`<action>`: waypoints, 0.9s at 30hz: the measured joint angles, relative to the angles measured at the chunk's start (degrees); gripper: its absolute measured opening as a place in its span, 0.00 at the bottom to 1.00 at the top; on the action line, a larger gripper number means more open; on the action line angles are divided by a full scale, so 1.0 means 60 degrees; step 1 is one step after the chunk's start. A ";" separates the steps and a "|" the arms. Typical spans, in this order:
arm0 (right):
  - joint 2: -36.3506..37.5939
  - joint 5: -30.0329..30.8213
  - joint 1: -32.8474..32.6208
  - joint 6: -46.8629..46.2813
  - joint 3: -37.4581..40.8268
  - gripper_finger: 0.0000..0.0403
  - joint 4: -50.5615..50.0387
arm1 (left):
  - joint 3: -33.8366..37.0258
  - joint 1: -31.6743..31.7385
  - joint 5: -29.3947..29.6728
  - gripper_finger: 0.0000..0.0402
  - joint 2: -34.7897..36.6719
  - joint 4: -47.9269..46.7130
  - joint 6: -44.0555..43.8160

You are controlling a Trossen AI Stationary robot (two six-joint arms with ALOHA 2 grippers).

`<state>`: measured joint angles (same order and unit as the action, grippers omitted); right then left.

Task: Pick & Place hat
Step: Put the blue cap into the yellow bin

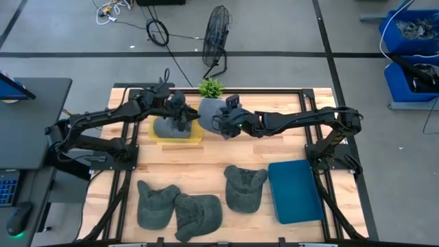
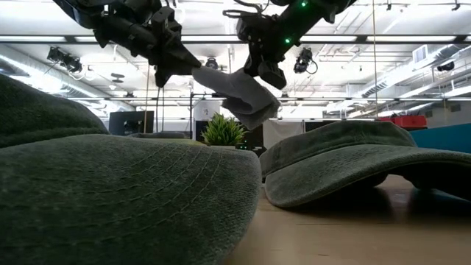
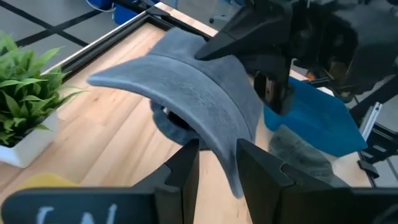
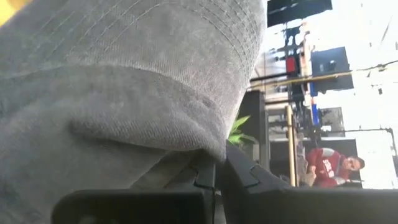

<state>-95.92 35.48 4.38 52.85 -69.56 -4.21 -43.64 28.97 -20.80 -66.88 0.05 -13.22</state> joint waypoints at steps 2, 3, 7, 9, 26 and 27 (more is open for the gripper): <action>0.0000 -0.0110 0.0000 0.0028 0.0000 0.02 0.0291 | 0.0000 0.0000 0.0000 0.28 -0.0003 -0.0007 -0.0017; 0.0000 -0.0116 0.0004 0.0033 0.0000 0.02 0.0413 | 0.0000 0.0004 0.0000 0.28 0.0001 -0.0004 -0.0017; 0.0000 -0.0150 0.0004 0.0126 -0.0004 0.02 0.0506 | 0.0000 0.0000 0.0004 0.28 0.0001 0.0006 0.0075; 0.0000 -0.0205 0.0004 0.0126 -0.0004 0.02 0.0493 | 0.0000 0.0000 0.0004 0.28 0.0000 0.0025 0.0265; 0.0004 -0.0913 0.0084 -0.0992 -0.0022 0.10 0.0158 | 0.0000 0.0279 -0.0178 0.04 0.0708 -0.0567 0.0348; 0.0005 -0.0915 0.0084 -0.1014 -0.0018 0.10 0.0056 | 0.0000 0.0380 -0.0135 0.03 0.0961 -0.0784 0.0331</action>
<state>-95.89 29.99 4.89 46.77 -69.67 -3.88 -43.64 31.25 -21.61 -61.11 -4.65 -11.23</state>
